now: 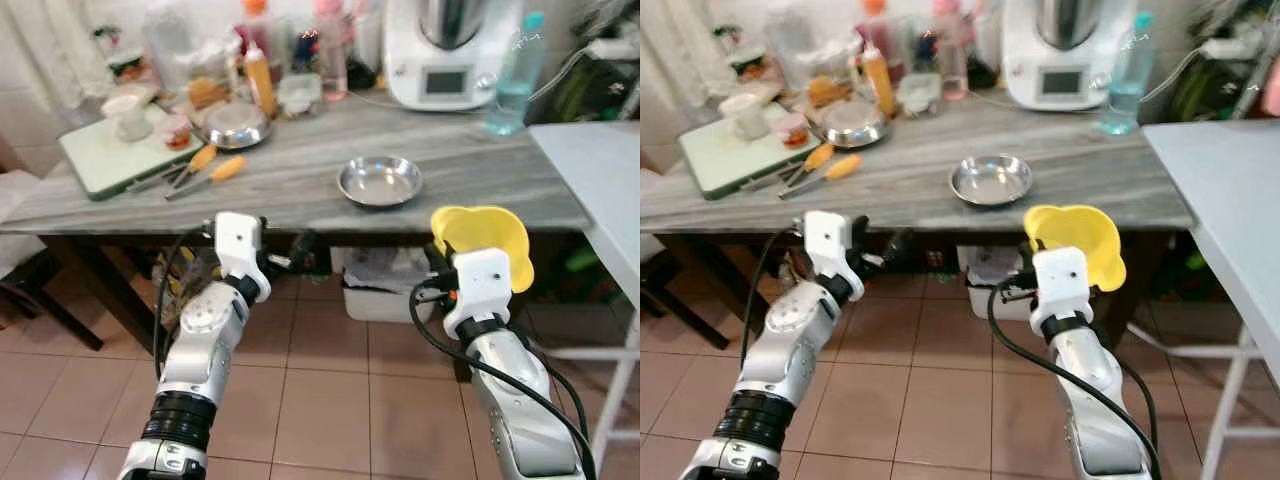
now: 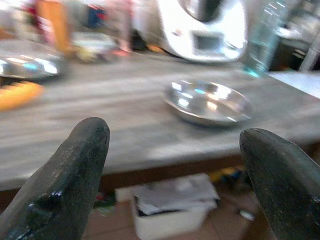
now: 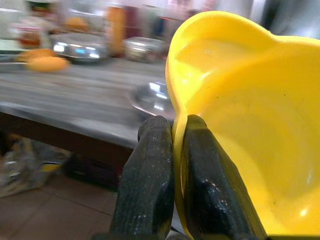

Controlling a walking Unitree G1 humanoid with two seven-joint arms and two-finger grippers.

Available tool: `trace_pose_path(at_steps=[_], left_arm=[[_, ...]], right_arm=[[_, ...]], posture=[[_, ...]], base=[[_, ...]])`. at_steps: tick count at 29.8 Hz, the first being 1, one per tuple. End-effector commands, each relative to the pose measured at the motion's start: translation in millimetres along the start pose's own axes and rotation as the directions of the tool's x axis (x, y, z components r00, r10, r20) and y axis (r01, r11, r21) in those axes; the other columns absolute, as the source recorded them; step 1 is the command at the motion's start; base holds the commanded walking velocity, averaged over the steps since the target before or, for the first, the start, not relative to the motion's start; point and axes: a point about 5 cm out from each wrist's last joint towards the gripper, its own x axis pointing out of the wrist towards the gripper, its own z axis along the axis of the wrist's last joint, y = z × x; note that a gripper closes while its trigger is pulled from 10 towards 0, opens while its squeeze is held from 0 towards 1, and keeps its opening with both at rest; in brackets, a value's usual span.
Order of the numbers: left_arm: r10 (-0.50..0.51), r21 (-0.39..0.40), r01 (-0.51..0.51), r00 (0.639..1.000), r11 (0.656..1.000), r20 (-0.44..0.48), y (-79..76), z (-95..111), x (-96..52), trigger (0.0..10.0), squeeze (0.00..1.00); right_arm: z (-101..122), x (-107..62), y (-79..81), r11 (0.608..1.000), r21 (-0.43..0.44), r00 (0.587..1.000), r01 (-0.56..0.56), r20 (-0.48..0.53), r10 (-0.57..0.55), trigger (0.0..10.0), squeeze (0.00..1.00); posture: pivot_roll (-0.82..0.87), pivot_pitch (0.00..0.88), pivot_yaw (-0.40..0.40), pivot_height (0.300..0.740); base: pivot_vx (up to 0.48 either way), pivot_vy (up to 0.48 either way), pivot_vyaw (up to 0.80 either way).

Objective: Setting the table

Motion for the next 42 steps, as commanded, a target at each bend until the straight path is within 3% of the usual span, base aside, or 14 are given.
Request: trace_pose_path(at_steps=[1,12,20,42], left_arm=[[0.046,0.016,-0.046,0.999,0.999,-0.009,14.8,1.1,-6.8,10.0,0.00],[0.039,0.011,-0.039,0.999,0.999,-0.009,12.3,1.2,-6.5,10.0,0.00],[0.040,0.009,-0.040,0.999,0.999,-0.013,11.5,0.2,-6.4,10.0,0.00],[0.042,0.011,-0.042,0.999,0.999,-0.014,12.4,0.6,-9.4,10.0,0.00]], right_arm=[[6.7,2.8,9.4,0.999,0.016,0.999,-0.031,0.031,0.031,10.0,0.00],[6.4,3.3,7.9,0.999,0.033,1.000,-0.020,0.024,0.019,10.0,0.00],[6.4,3.9,7.6,0.999,0.038,1.000,-0.018,0.023,0.017,10.0,0.00],[9.6,4.8,9.3,0.999,0.017,0.999,-0.031,0.041,0.030,10.0,0.00]], posture=[[-0.13,0.008,0.078,0.740],[-0.13,0.013,0.076,0.740],[-0.13,0.014,0.077,0.740],[-0.12,0.012,0.073,0.740]], base=[[0.307,0.000,0.00],[0.298,0.000,0.00],[0.282,0.000,-0.72],[0.267,0.000,0.00]])
